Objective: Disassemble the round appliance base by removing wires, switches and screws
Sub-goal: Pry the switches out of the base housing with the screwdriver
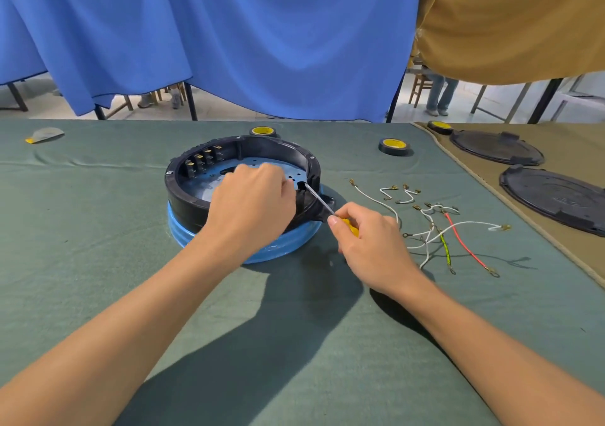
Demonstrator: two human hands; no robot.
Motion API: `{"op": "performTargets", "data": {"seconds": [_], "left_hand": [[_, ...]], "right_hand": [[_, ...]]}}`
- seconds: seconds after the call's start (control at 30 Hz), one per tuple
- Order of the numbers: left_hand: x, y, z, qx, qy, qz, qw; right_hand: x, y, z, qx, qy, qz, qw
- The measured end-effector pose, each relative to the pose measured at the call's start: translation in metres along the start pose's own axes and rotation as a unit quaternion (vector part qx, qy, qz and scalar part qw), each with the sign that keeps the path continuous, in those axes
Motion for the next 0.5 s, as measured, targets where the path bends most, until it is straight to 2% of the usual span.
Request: {"op": "performTargets", "data": {"seconds": [0.1, 0.23, 0.4, 0.5], "left_hand": [[0.007, 0.02, 0.012, 0.084, -0.043, 0.094, 0.991], [0.009, 0.039, 0.019, 0.103, -0.121, 0.247, 0.956], [0.003, 0.048, 0.016, 0.063, -0.067, 0.302, 0.949], [-0.002, 0.049, 0.013, 0.061, -0.054, 0.303, 0.95]], "right_hand": [[0.0, 0.0, -0.002, -0.005, 0.01, 0.0, 1.0], [0.0, 0.0, -0.003, -0.007, 0.008, 0.0, 1.0], [0.001, -0.002, -0.002, -0.005, 0.011, -0.003, 1.0], [0.002, -0.003, -0.002, -0.008, 0.017, -0.007, 1.0]]}}
Point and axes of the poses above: each hand's wrist, its own y-axis towards the middle knuckle, its own x-axis out of the back of the hand, z = x × y, the point moved 2 cm from there along y, towards the middle knuckle, and after that the axes turned 10 degrees about -y, right-handed, at the moved point
